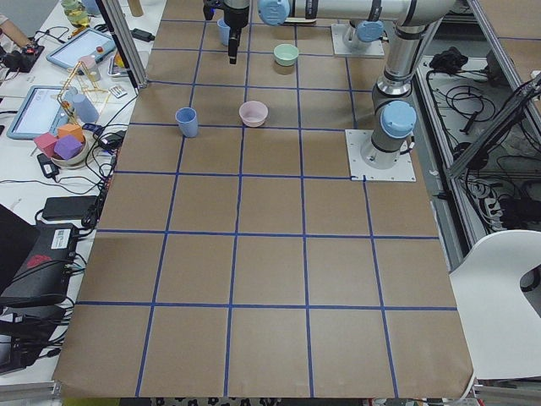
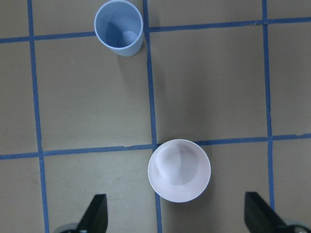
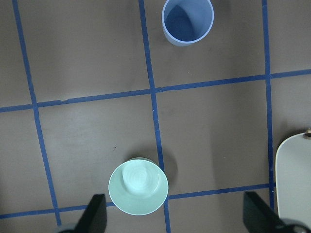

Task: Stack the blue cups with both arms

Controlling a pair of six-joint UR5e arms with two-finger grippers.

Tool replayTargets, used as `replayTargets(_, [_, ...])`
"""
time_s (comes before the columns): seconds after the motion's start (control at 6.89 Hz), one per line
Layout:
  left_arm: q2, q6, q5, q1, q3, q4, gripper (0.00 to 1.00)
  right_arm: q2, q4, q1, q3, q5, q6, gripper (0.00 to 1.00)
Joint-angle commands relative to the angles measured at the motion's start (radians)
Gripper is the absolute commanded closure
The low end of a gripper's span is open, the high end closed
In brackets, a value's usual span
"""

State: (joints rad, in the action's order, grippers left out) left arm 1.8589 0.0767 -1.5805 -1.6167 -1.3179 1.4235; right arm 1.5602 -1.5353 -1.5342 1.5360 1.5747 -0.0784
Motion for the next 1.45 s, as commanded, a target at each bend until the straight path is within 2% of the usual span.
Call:
replayTargets(0.0, [0.237, 0.147, -0.012, 0.015, 0.200, -0.017, 0.00, -0.118, -0.076, 0.040, -0.038, -0.002, 0.002, 0.00])
replayTargets(0.29, [0.392, 0.164, -0.029, 0.040, 0.261, -0.101, 0.00, -0.257, -0.110, 0.094, -0.159, -0.010, 0.133, 0.00])
replayTargets(0.44, [0.429, 0.153, -0.032, 0.040, 0.261, -0.106, 0.01, -0.322, -0.150, 0.098, -0.199, -0.009, 0.146, 0.00])
replayTargets(0.58, [0.439, 0.153, -0.041, 0.038, 0.249, -0.106, 0.07, -0.404, -0.231, 0.100, -0.197, -0.015, 0.153, 0.00])
replayTargets(0.73, [0.454, 0.147, -0.050, 0.038, 0.247, -0.104, 0.19, -0.463, -0.279, 0.100, -0.201, -0.004, 0.175, 0.00])
replayTargets(0.87, [0.462, 0.147, -0.055, 0.038, 0.243, -0.104, 0.47, -0.495, -0.279, 0.103, -0.195, 0.001, 0.216, 0.00])
replayTargets(1.02, [0.470, 0.147, -0.052, 0.038, 0.241, -0.104, 0.89, -0.528, -0.279, 0.117, -0.194, 0.019, 0.236, 0.00])
replayTargets(1.16, [0.474, 0.149, -0.053, 0.038, 0.243, -0.104, 1.00, -0.537, -0.275, 0.121, -0.186, 0.024, 0.252, 0.00])
replayTargets(1.31, [0.476, 0.149, -0.053, 0.040, 0.241, -0.106, 1.00, -0.546, -0.269, 0.121, -0.175, 0.024, 0.250, 0.00])
